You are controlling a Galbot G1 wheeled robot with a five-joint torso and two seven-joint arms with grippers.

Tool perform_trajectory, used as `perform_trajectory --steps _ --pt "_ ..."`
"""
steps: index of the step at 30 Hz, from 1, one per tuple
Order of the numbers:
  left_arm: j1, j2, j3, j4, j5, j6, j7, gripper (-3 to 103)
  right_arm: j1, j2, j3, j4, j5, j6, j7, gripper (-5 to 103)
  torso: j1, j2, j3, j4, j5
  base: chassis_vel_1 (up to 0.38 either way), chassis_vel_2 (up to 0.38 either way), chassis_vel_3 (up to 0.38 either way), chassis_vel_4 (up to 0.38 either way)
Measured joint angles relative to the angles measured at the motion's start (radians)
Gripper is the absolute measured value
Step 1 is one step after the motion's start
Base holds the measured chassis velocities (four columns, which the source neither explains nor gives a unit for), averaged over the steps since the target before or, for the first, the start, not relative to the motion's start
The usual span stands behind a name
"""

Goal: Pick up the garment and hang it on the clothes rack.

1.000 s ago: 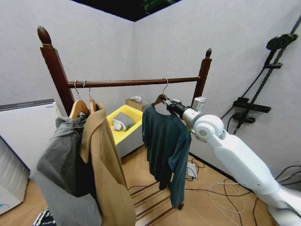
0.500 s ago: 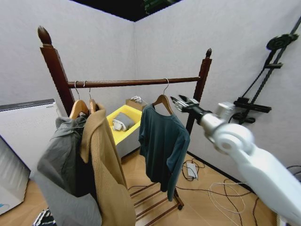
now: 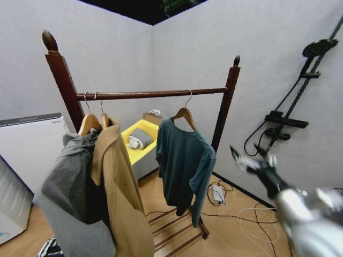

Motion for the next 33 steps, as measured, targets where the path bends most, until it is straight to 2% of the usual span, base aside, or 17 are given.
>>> perform_trajectory --steps 1,2,3,4,5,8,9,10,11,14,18,21,23,25,26,30,33 --pt "0.000 0.000 0.000 0.000 0.000 0.000 0.000 46 -0.028 0.031 -0.011 0.000 -0.030 0.020 0.001 100 0.000 0.000 0.000 0.0004 -0.0003 0.000 0.000 0.000 0.000" --pt "0.000 0.000 0.000 0.000 0.000 0.000 0.000 46 -0.028 0.031 -0.011 0.000 -0.030 0.020 0.001 100 0.000 0.000 0.000 0.0004 -0.0003 0.000 0.000 0.000 0.000" --pt "0.000 0.000 0.000 0.000 0.000 0.000 0.000 46 -0.037 0.046 -0.021 0.003 -0.043 0.015 0.009 100 0.000 0.000 0.000 0.0014 -0.0003 0.000 0.000 0.000 0.000" --pt "0.000 0.000 0.000 0.000 0.000 0.000 0.000 46 -0.036 0.054 -0.033 0.004 -0.045 -0.014 0.022 100 0.000 0.000 0.000 0.0015 -0.0002 0.000 0.000 0.000 0.000" --pt "0.000 0.000 0.000 0.000 0.000 0.000 0.000 46 -0.036 0.054 -0.033 0.004 -0.045 -0.014 0.022 100 0.000 0.000 0.000 0.0015 -0.0002 0.000 0.000 0.000 0.000" --pt "0.000 0.000 0.000 0.000 0.000 0.000 0.000 46 -0.009 0.065 -0.066 0.005 -0.038 -0.112 0.032 100 0.000 0.000 0.000 0.0015 0.0002 0.000 0.000 0.000 0.000" --pt "0.000 0.000 0.000 0.000 0.000 0.000 0.000 46 -0.009 0.065 -0.066 0.005 -0.038 -0.112 0.032 100 0.000 0.000 0.000 0.0015 0.0002 0.000 0.000 0.000 0.000" --pt "0.000 0.000 0.000 0.000 0.000 0.000 0.000 46 -0.002 0.065 -0.073 0.004 -0.037 -0.129 -0.012 100 0.000 0.000 0.000 0.0012 0.0002 0.000 0.000 0.000 0.000" --pt "0.000 0.000 0.000 0.000 0.000 0.000 0.000 46 -0.002 0.065 -0.073 0.004 -0.037 -0.129 -0.012 100 0.000 0.000 0.000 0.0012 0.0002 0.000 0.000 0.000 0.000" --pt "0.000 0.000 0.000 0.000 0.000 0.000 0.000 46 -0.009 0.096 -0.068 0.003 -0.044 -0.115 -0.143 100 0.000 0.000 0.000 0.0013 0.0001 0.000 0.000 0.000 0.000" --pt "0.000 0.000 0.000 0.000 0.000 0.000 0.000 46 -0.064 0.118 -0.072 0.002 -0.053 -0.076 -0.206 100 0.000 0.000 0.000 0.0006 0.0002 0.000 0.000 0.000 0.000" --pt "0.000 0.000 0.000 0.000 0.000 0.000 0.000 46 -0.097 0.115 -0.071 0.001 -0.080 -0.045 -0.222 100 0.000 0.000 0.000 0.0008 0.0002 0.000 0.000 0.000 0.000" --pt "0.000 0.000 0.000 0.000 0.000 0.000 0.000 46 -0.105 0.108 -0.064 0.001 -0.084 -0.036 -0.217 100 0.000 0.000 0.000 0.0009 0.0002 0.000 0.000 0.000 0.000" --pt "0.000 0.000 0.000 0.000 0.000 0.000 0.000 46 -0.100 0.087 -0.055 0.001 -0.084 -0.055 -0.164 100 0.000 0.000 0.000 0.0011 0.0001 0.000 0.000 0.000 0.000" --pt "0.000 0.000 0.000 0.000 0.000 0.000 0.000 46 -0.100 0.087 -0.055 0.001 -0.084 -0.055 -0.164 100 0.000 0.000 0.000 0.0011 0.0001 0.000 0.000 0.000 0.000" --pt "0.000 0.000 0.000 0.000 0.000 0.000 0.000 46 -0.035 0.092 -0.092 0.000 -0.076 -0.128 -0.046 100 0.000 0.000 0.000 0.0012 0.0003 0.000 0.000 0.000 0.000" --pt "0.000 0.000 0.000 0.000 0.000 0.000 0.000 46 -0.018 0.083 -0.106 0.000 -0.060 -0.152 -0.021 100 0.000 0.000 0.000 0.0012 0.0002 0.000 0.000 0.000 0.000"
